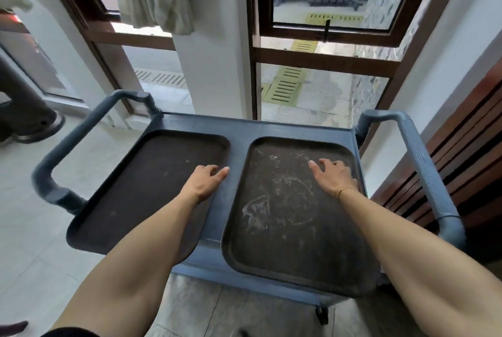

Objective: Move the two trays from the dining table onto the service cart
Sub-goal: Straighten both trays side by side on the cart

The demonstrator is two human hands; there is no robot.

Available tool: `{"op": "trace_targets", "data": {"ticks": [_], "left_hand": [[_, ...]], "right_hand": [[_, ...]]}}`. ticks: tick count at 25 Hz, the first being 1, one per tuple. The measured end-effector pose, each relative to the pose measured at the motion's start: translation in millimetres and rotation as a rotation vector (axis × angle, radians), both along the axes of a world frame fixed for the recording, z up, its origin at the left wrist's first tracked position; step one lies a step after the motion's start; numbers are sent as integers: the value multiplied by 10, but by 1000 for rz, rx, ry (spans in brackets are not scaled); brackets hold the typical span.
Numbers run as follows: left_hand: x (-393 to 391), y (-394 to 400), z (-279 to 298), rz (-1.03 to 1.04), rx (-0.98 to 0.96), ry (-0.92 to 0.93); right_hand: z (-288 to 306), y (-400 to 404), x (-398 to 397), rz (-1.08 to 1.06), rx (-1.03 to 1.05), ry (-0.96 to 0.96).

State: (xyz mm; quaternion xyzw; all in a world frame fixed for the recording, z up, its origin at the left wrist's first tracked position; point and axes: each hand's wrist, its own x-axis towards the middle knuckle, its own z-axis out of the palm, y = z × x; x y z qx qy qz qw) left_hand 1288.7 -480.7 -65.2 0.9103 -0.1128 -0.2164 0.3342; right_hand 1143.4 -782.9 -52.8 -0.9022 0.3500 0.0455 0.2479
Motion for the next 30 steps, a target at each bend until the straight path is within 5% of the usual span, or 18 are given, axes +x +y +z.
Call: {"op": "trace_targets", "data": {"ticks": [15, 23, 30], "left_hand": [[-717, 2186, 430, 337, 264, -184], [-288, 2883, 205, 183, 332, -157], [78, 3150, -52, -206, 490, -175]], "right_hand": [[399, 2062, 751, 690, -58, -79], [225, 2834, 962, 667, -96, 4], [-53, 3388, 900, 681, -141, 139]]}}
